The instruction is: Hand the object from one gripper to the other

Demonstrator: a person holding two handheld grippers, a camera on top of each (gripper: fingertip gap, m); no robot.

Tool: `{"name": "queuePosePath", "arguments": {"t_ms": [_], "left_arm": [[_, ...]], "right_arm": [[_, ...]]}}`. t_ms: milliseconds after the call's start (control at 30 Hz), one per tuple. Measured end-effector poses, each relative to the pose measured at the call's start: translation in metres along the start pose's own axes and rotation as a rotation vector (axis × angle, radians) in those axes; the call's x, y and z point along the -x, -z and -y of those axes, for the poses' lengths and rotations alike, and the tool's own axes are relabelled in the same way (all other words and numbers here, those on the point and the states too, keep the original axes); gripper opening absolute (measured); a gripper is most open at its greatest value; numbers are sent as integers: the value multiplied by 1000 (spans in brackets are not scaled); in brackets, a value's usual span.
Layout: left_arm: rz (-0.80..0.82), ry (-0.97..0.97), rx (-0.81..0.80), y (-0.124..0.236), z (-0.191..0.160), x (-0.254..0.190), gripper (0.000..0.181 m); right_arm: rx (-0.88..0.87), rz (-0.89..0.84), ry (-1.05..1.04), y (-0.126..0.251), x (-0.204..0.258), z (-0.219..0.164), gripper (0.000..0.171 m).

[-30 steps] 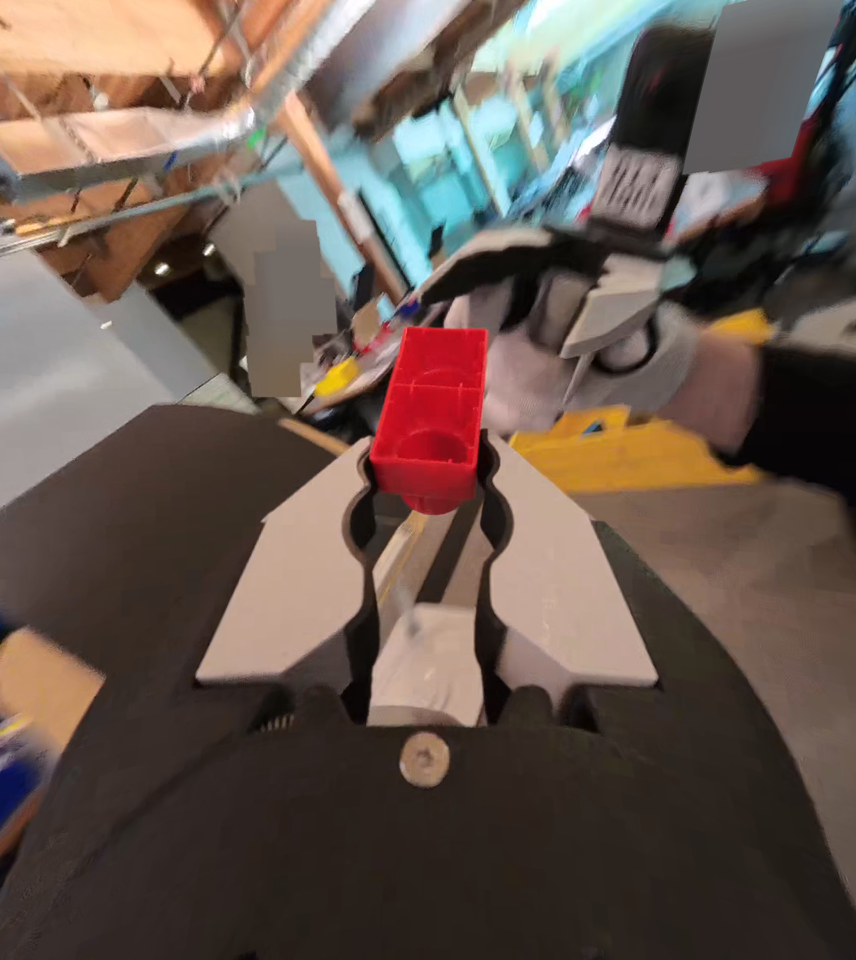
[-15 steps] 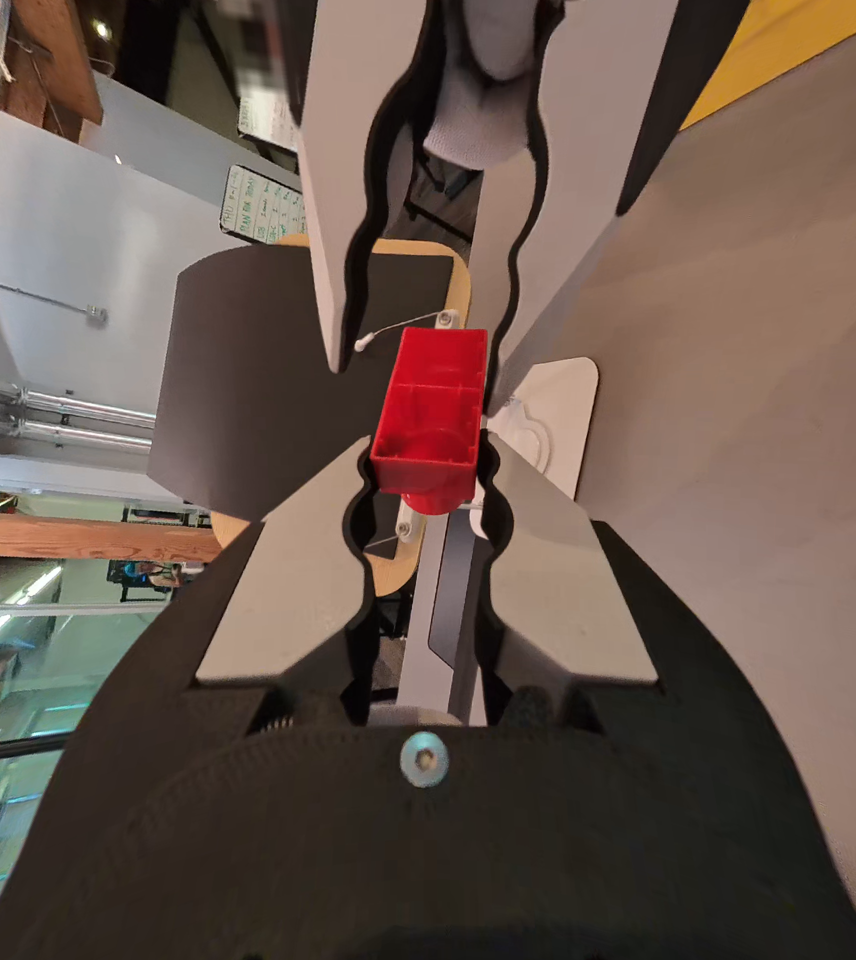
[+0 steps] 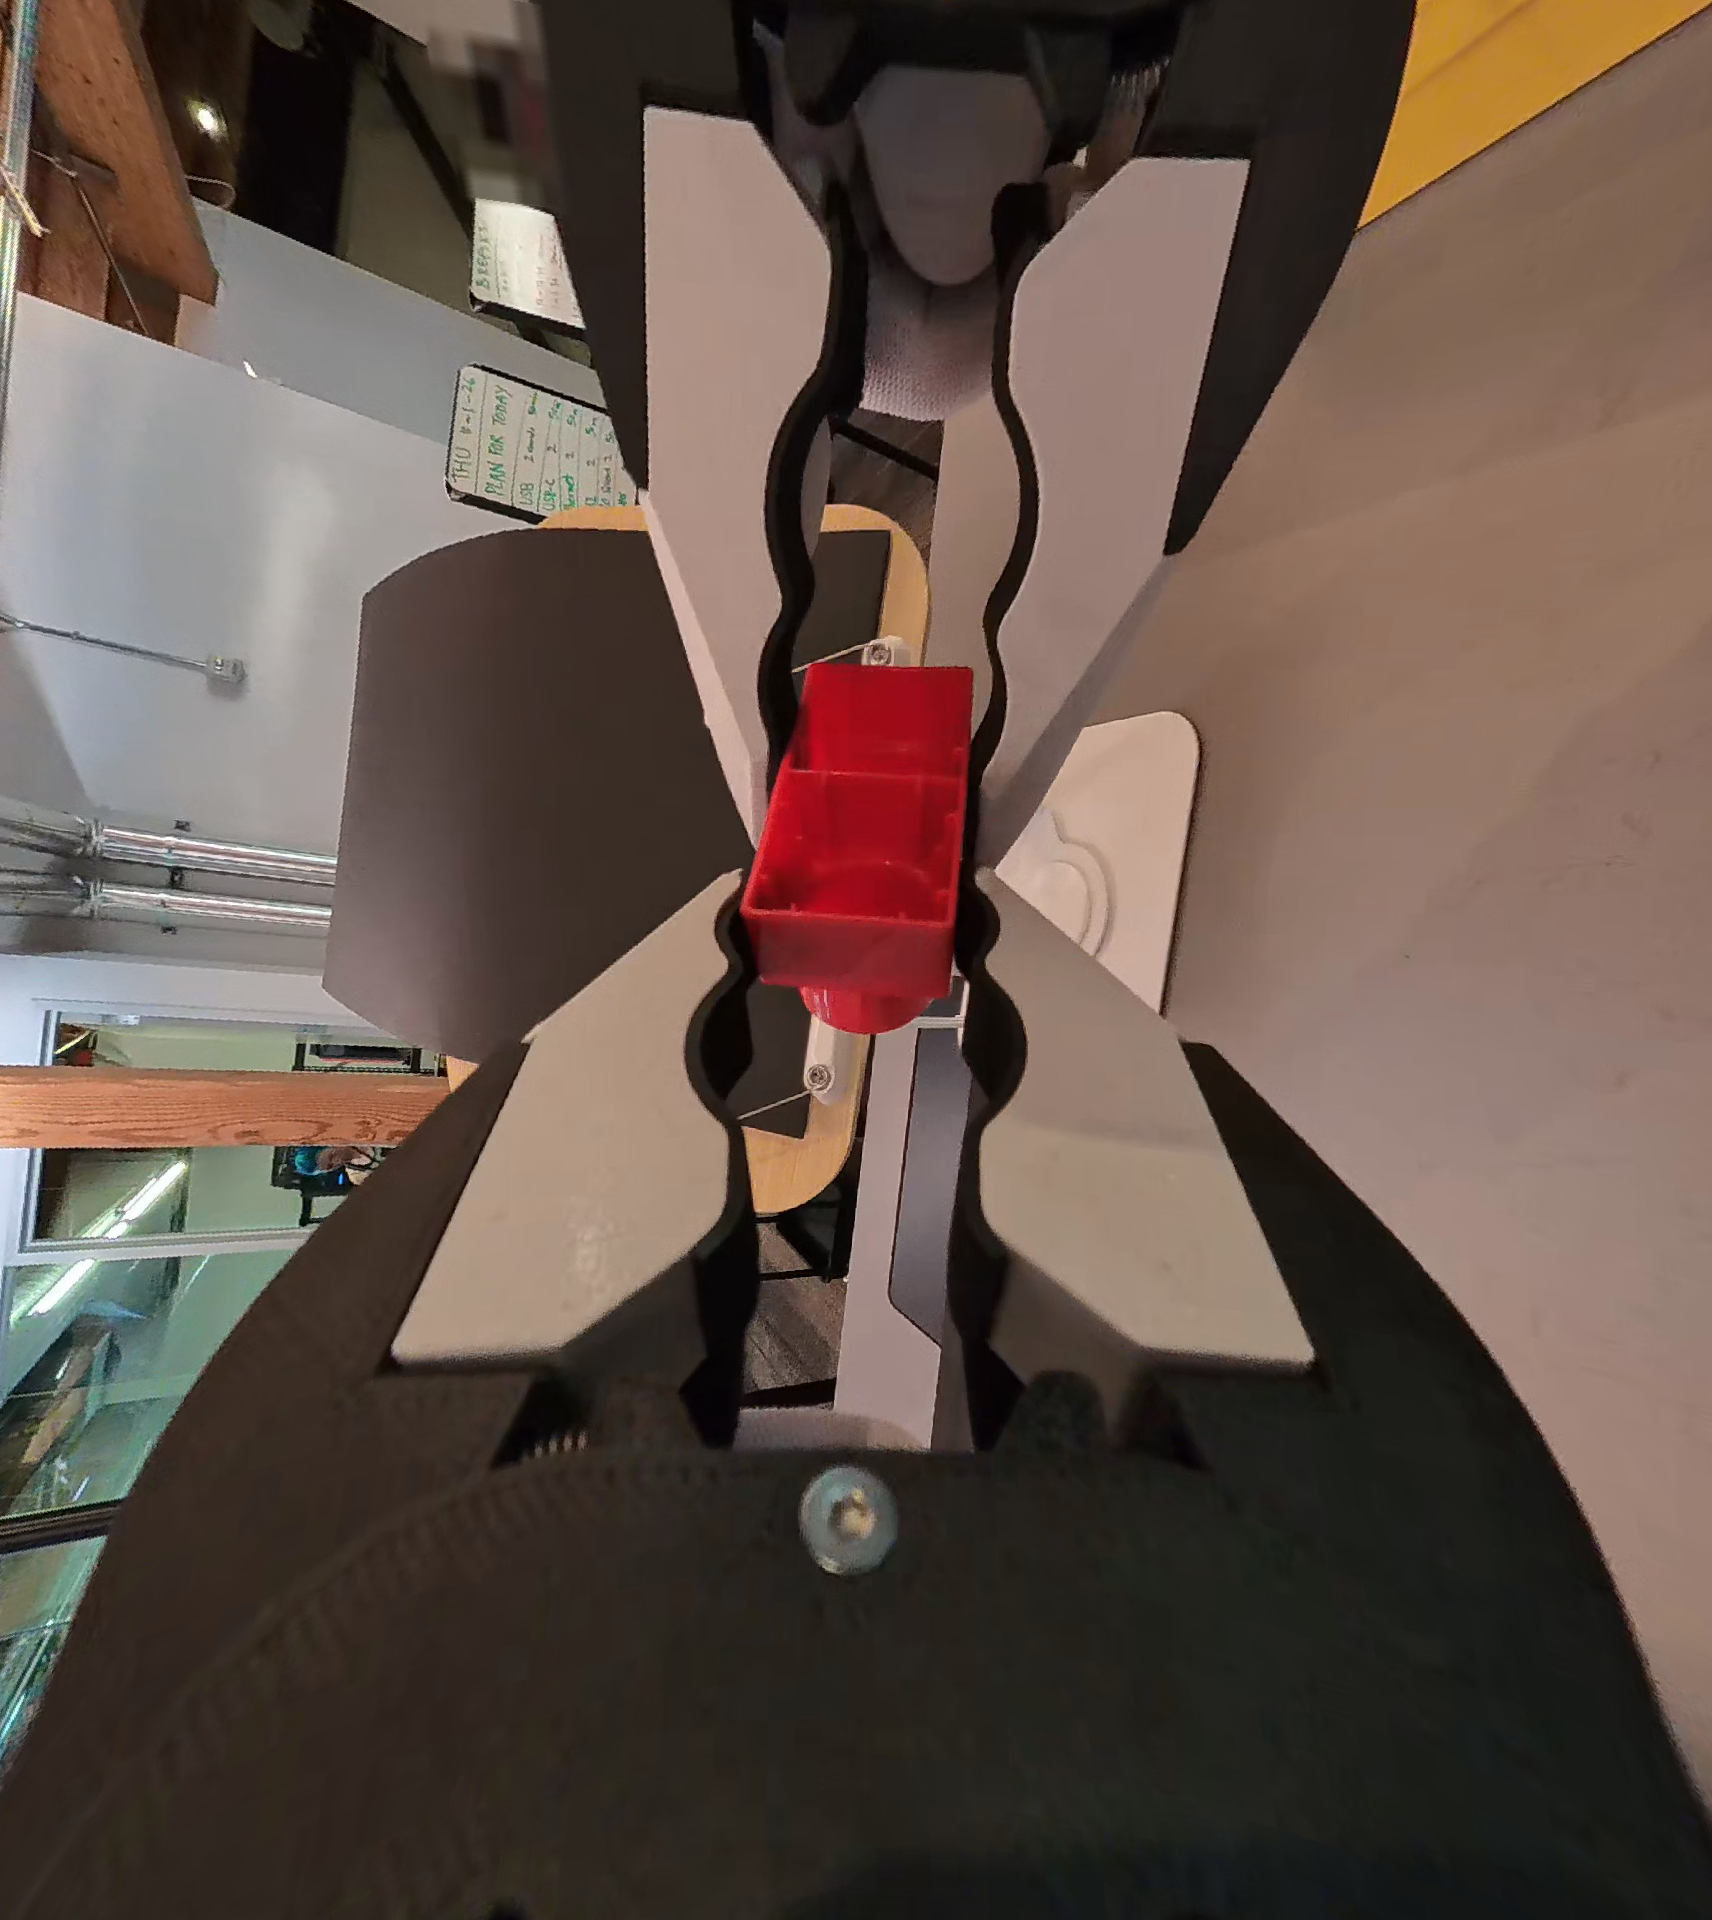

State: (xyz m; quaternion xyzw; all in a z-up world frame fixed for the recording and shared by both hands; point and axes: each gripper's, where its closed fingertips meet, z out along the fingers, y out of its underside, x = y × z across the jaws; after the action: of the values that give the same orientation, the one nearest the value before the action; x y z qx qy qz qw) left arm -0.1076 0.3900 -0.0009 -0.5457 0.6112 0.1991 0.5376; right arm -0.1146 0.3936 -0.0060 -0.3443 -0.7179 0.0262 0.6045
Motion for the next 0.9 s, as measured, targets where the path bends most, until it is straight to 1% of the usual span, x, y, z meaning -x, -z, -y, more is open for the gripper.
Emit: {"name": "queuePosePath", "arguments": {"t_ms": [100,200,300,333,433,533,600,667,767,833,900], "left_arm": [[15,8,-8,1,-1,4,36],[72,53,-23,3,-2,16,39],[111,169,-67,11,-2,32,57],[112,214,-92,14,-2,35,60],[123,358,-184,22,4,50,64],[123,515,-311,28,10,65,65],[112,581,-382,29,13,71,65],[101,633,-421,27,12,74,62],[75,684,-489,25,16,76,53],[70,695,-517,24,17,77,43],[64,698,-533,24,18,77,42]], "right_arm": [[-18,-23,-3,-1,-4,1,34],[-38,-96,-8,0,-17,3,34],[-19,-282,30,2,-45,0,34],[-10,-345,52,3,-52,0,34],[1,-574,124,9,-76,3,34],[-19,-737,172,13,-85,11,34],[-31,-796,205,12,-84,17,34],[-37,-824,213,8,-81,20,34],[-36,-850,237,4,-78,23,34],[-39,-854,240,2,-76,25,34],[-38,-857,233,2,-77,24,34]]}}
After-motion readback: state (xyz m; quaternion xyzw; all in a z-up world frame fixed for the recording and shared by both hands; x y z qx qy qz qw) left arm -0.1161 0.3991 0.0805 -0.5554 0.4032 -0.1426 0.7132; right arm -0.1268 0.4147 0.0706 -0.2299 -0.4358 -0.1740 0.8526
